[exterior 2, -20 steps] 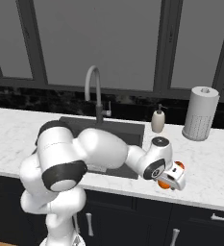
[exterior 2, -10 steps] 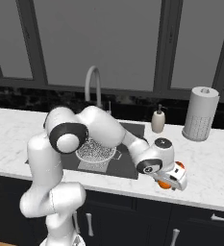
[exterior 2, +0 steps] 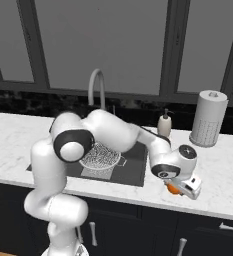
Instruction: Put the colander in the sink, put the apple, orange in the colander, and turn on the sink faucet and pour water over the colander.
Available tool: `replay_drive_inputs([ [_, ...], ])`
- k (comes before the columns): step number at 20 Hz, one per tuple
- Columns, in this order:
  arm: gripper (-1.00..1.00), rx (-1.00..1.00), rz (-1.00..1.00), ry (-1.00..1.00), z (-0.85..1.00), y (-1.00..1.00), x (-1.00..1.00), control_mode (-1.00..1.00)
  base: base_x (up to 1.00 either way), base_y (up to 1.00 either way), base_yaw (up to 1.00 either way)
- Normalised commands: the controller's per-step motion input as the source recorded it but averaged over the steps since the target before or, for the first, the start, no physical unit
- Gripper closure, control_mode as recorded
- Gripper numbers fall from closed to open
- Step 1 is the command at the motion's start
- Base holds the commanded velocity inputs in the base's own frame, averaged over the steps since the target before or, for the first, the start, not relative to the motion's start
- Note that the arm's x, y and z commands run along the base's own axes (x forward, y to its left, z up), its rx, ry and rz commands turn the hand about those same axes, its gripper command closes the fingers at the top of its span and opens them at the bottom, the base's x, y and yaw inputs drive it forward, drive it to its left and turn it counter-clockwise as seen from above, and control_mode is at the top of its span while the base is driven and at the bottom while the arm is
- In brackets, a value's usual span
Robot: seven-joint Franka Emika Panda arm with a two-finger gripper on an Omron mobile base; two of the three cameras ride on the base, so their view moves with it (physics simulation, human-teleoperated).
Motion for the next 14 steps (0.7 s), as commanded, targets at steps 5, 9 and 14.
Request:
replay_drive_inputs([
  [5,1.0,0.01,0.0,-0.51,0.89,0.73,-0.03,-1.0,0.0,0.0,0.0],
  [9,1.0,-0.02,0.01,-0.47,0.74,1.0,-0.1,-1.0,0.0,0.0,0.0],
  [14,1.0,-0.13,0.04,-0.42,0.32,1.0,-0.13,-1.0,0.0,0.0,0.0],
])
